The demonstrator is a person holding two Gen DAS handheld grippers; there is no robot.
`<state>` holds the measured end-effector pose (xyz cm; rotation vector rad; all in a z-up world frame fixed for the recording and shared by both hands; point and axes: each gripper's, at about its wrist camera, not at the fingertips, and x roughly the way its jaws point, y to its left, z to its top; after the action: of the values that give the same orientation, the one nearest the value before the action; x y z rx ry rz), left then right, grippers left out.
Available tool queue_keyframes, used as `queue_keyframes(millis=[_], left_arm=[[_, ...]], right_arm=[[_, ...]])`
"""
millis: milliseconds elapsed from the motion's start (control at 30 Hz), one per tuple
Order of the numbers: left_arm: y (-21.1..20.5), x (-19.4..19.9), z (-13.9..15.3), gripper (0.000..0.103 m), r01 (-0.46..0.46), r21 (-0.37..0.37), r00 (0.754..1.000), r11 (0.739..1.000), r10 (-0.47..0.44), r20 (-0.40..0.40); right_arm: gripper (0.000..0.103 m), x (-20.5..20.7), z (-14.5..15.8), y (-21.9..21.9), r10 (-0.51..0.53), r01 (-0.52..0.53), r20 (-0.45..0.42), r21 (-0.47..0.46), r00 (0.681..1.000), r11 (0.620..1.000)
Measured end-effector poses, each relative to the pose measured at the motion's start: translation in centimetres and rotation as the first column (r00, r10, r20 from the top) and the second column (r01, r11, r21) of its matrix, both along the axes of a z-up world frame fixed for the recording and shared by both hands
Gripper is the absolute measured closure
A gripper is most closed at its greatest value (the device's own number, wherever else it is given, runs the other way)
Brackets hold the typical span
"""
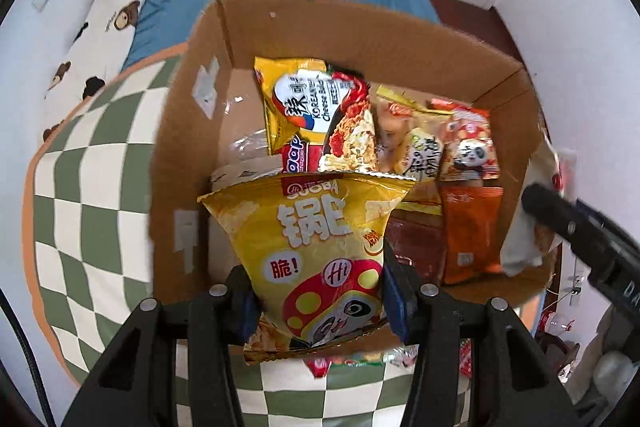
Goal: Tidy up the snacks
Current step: 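Carry both packets into the box and open both tools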
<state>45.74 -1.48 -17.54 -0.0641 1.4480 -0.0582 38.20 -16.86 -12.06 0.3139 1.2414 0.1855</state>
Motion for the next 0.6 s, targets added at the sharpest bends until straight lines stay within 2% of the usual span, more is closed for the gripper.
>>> queue_keyframes(millis=[133, 167, 200, 233, 267, 333, 600], left_arm=[[-0.3, 1.1, -2.4, 0.054, 0.014, 0.013, 0.998, 1.000, -0.013, -0.065], [-0.3, 1.1, -3.0, 0.054, 0.013, 0.011, 0.997, 1.000, -0.012, -0.077], [-0.3, 1.2, -3.6, 0.052, 0.007, 0.008, 0.996, 1.000, -0.006, -0.087], [-0.1, 1.3, -4.1, 0.043, -0.003, 0.009, 0.996, 1.000, 0.004, -0.087], [-0.1, 1.4, -4.4, 0.029, -0.007, 0.013, 0.996, 1.000, 0.009, -0.085], [0.1, 1.5, -4.9, 0.017, -0.020, 0.019, 0.997, 1.000, 0.021, -0.077], [0.1, 1.2, -4.2, 0.017, -0.040, 0.043, 0.999, 0.998, 0.041, -0.017]], right_arm=[[0.044, 2.7, -3.0, 0.1, 0.013, -0.014, -0.039, -0.024, 0.999, 1.000], [0.041, 3.3, -3.9, -0.1, 0.006, -0.008, -0.056, -0.023, 0.998, 1.000], [0.034, 3.7, -4.5, -0.1, 0.005, -0.007, -0.064, -0.031, 0.998, 0.999], [0.013, 4.3, -5.5, -0.1, 0.011, -0.016, -0.083, -0.056, 0.996, 0.998], [0.007, 4.7, -6.2, -0.1, 0.011, -0.018, -0.095, -0.067, 0.995, 0.998], [0.007, 4.8, -7.1, -0.5, 0.003, -0.011, -0.109, -0.073, 0.994, 0.997], [0.007, 4.0, -7.8, -1.1, 0.003, -0.018, -0.122, -0.127, 0.993, 0.992]])
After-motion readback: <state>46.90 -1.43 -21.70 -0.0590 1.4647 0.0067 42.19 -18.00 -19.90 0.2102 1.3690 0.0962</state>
